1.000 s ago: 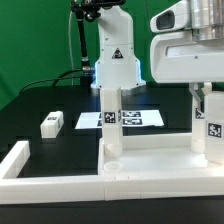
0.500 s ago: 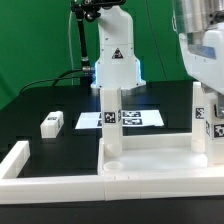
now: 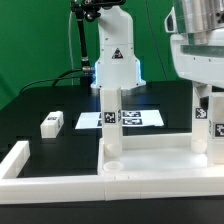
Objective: Assemble desk
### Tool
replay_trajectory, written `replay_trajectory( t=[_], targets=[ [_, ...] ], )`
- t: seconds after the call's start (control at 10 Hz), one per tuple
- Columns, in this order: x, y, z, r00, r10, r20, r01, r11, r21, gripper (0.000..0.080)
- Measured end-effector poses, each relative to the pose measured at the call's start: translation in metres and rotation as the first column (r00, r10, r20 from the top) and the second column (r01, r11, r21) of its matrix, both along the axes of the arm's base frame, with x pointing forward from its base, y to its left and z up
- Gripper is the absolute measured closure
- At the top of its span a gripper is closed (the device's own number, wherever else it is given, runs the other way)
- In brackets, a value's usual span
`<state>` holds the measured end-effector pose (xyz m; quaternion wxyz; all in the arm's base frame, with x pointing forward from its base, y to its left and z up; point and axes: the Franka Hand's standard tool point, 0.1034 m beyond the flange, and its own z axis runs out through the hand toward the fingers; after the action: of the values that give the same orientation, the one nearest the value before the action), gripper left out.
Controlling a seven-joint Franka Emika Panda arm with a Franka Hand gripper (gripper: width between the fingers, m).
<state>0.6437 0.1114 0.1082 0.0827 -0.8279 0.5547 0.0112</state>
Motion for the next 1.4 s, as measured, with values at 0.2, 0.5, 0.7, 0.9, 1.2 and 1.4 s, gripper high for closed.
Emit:
replay_trajectory(
  t=[0.2, 0.5, 0.7, 0.9, 1.2, 1.4],
  targets=[
    [0.005, 0.007, 0.003, 0.983, 0.179, 0.044, -0.179, 0.984, -0.002, 0.0152],
    [0.005, 0.004, 0.002, 0.934, 0.353, 0.063, -0.351, 0.936, -0.033, 0.0151],
    [0.005, 0.0, 0.0, 0.744, 0.667, 0.046, -0.66, 0.743, -0.11, 0.0151],
    [0.008, 0.003, -0.001, 0.725, 0.688, 0.039, -0.68, 0.723, -0.118, 0.0151],
    [0.007, -0.002, -0.002, 0.76, 0.65, 0.03, -0.643, 0.757, -0.116, 0.0492],
    [0.008, -0.006, -0.003, 0.869, 0.494, 0.02, -0.49, 0.866, -0.097, 0.0495]
  ],
)
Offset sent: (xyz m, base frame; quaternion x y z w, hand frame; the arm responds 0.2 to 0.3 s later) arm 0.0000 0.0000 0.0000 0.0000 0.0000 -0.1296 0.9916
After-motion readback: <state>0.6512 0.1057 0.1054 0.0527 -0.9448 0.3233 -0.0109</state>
